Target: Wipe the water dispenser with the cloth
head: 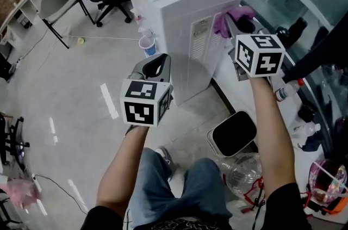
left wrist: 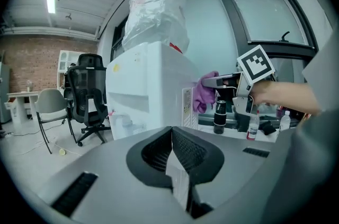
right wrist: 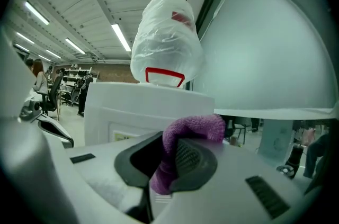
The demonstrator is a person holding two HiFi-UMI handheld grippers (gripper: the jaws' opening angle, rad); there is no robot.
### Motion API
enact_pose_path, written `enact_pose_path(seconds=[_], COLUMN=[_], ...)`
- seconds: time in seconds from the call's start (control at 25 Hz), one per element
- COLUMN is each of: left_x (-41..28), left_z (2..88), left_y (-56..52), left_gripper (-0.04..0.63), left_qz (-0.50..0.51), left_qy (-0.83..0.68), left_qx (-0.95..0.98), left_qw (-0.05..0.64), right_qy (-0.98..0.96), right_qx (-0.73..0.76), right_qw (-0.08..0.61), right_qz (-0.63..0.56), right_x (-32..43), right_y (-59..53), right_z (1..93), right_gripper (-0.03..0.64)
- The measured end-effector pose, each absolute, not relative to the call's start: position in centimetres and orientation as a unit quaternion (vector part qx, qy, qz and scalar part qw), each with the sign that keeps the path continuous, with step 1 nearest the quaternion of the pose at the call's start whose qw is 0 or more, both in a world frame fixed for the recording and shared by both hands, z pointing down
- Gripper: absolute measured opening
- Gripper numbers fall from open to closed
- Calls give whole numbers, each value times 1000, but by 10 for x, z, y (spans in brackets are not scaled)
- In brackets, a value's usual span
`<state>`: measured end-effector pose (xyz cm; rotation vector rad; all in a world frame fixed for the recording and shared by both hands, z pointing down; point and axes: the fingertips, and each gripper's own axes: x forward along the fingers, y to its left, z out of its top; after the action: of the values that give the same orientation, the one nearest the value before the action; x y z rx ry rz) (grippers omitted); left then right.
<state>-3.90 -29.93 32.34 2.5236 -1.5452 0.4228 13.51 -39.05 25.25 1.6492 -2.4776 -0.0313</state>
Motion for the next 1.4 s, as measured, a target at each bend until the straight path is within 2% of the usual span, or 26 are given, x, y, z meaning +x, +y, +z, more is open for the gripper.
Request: enact_pose_path(seconds=[0.4,0.84,1.16,1.4], left_x=[-32,-34,-29,-19], left_z=[399,459,489,480], left_y=[-308,-317,-318,-321], left_gripper=[28,28,28,28], left_qz=[137,117,102,85], left_qy=[-513,-536,-540,-529], left_qx=[846,834,833,842], left_qw=[46,53,66,60], right_qy=[-831,-834,-834,-831], right_qx=[549,544,539,537], right_qw=[87,91,104,109], right_qz=[-14,21,53,91], right_x=[132,129,130,128], right_y=[-388,-387,-388,-392], right_z=[354,460,529,584], right_gripper=[40,41,41,41])
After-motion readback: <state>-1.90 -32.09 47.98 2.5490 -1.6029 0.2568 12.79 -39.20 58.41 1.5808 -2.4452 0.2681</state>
